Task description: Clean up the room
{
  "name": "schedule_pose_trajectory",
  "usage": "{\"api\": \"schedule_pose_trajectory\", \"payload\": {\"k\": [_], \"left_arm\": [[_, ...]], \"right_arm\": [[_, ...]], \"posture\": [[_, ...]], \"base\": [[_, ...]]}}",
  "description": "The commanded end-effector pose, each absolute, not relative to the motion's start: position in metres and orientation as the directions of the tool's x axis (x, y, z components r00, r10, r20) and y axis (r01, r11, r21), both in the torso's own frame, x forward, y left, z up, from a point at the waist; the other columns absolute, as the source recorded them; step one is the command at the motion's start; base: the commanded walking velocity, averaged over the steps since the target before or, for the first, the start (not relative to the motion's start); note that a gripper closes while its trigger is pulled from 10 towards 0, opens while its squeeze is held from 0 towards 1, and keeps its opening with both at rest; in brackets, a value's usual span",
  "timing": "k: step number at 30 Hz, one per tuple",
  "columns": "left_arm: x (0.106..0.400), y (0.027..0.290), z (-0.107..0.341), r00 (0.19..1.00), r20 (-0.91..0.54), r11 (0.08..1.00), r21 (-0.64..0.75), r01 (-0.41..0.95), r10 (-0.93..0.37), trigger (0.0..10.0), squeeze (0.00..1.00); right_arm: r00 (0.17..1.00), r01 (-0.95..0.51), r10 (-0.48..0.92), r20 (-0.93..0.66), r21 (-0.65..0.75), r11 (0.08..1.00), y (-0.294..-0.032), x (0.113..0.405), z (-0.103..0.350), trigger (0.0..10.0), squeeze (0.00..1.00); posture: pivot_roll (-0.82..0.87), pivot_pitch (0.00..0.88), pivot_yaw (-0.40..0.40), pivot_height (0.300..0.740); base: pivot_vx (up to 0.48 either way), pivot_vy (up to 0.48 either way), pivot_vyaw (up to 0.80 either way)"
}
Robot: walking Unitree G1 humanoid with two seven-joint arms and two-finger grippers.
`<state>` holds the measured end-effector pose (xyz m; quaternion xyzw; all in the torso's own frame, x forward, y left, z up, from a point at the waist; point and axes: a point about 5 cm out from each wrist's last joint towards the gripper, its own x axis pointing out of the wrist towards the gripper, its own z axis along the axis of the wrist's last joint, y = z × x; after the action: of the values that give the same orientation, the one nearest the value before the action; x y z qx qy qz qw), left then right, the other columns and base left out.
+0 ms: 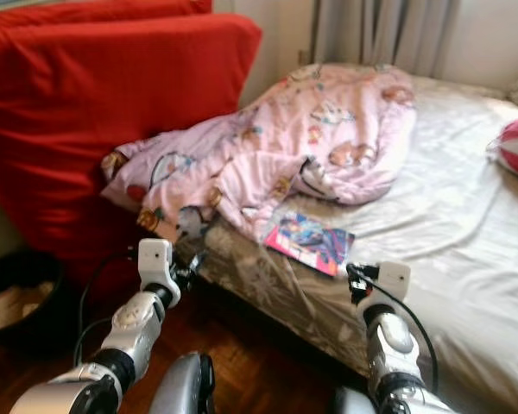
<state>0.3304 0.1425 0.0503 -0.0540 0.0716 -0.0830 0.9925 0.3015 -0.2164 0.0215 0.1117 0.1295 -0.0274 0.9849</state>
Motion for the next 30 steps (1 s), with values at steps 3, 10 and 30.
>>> {"api": "schedule_pose_trajectory", "payload": {"k": [3,10,30], "left_arm": [[0.3326,0.1443,0.0547,0.979,-0.112,0.981,-0.110,0.157,-0.169,10.0,0.00],[0.3326,0.1444,0.0545,0.979,-0.113,0.981,-0.111,0.160,-0.172,10.0,0.00],[0.3347,0.1469,0.0578,0.981,-0.103,0.982,-0.100,0.157,-0.168,10.0,0.00]], "right_arm": [[0.959,0.098,-0.032,-0.281,0.222,0.970,-0.2184,0.2985,0.0179,10.0,0.00],[0.954,0.113,-0.044,-0.296,0.221,0.969,-0.2197,0.2978,0.0165,10.0,0.00],[0.922,0.177,-0.055,-0.383,0.290,0.940,-0.2201,0.2970,0.0098,10.0,1.00]], "posture": [[0.02,0.000,0.052,0.587],[0.02,0.000,0.052,0.587],[0.05,0.000,0.057,0.587]], "base": [[0.340,0.000,0.00],[0.363,0.000,0.00],[0.200,0.000,0.00]]}}
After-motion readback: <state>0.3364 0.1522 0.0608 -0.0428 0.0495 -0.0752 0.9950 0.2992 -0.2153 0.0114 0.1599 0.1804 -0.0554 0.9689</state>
